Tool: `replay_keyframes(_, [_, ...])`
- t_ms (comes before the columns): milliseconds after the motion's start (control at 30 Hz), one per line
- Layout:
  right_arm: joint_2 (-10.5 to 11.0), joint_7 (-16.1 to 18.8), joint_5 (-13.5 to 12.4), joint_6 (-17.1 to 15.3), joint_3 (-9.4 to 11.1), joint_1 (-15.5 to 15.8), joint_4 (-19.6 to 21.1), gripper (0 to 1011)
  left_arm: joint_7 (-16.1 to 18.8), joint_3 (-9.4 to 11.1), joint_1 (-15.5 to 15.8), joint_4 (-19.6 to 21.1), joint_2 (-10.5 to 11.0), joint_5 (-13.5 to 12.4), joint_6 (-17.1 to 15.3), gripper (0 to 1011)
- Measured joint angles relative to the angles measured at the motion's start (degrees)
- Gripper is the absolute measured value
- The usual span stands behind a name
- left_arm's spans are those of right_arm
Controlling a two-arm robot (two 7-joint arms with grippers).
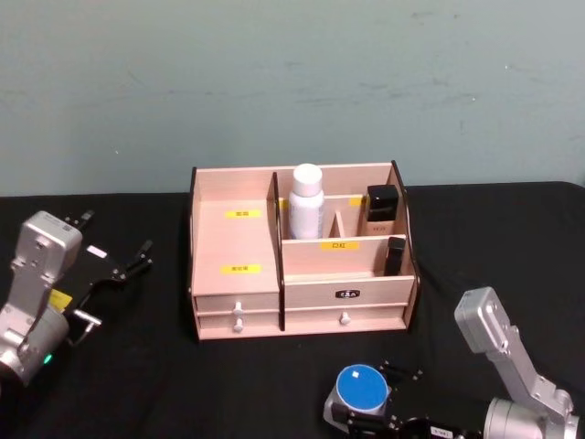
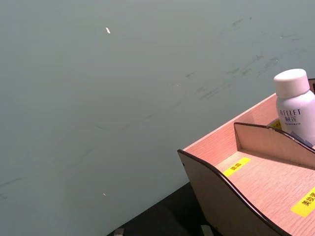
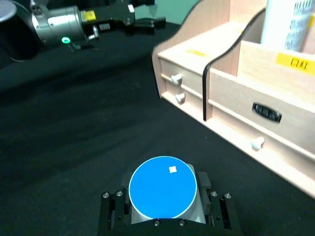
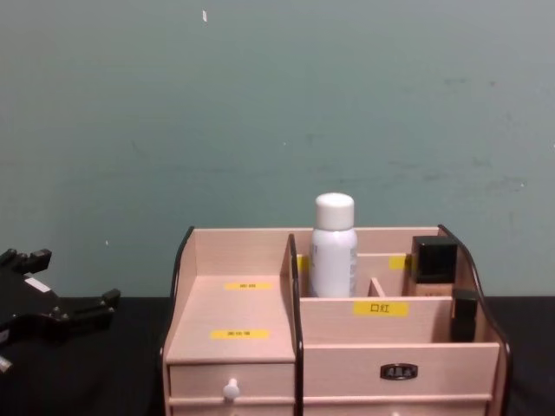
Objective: Pick up the facial cleanser and watermelon frost from the table and place them into the tiered storage box.
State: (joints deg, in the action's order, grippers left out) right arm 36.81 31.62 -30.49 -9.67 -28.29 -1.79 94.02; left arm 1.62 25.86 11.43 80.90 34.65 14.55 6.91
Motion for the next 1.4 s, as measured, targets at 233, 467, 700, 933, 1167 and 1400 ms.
replay_keyframes(233, [0.41,0.07,-0.42,-0.74,-0.03,-1.15,1.61,804,0.0,0.0,0.0,0.0,0.0,0.0,0.0,1010])
replay_keyframes(467, [0.1,0.01,-0.52,-1.93,-0.54,-3.59,2.81,804,0.0,0.0,0.0,0.0,0.0,0.0,0.0,1010])
replay_keyframes(700, [-1.95,-0.13,-1.03,-3.37,-1.36,-8.04,1.63,804,0.0,0.0,0.0,0.0,0.0,0.0,0.0,1010])
replay_keyframes(933, [-5.1,-0.17,-1.58,-4.57,-2.96,-13.69,-1.02,804,0.0,0.0,0.0,0.0,0.0,0.0,0.0,1010])
replay_keyframes(1167, [-7.55,-0.45,-1.99,-4.78,-4.31,-17.3,-3.32,804,0.0,0.0,0.0,0.0,0.0,0.0,0.0,1010])
replay_keyframes(1400, [-10.05,-0.44,-2.29,-4.76,-5.72,-20.44,-6.54,804,0.0,0.0,0.0,0.0,0.0,0.0,0.0,1010])
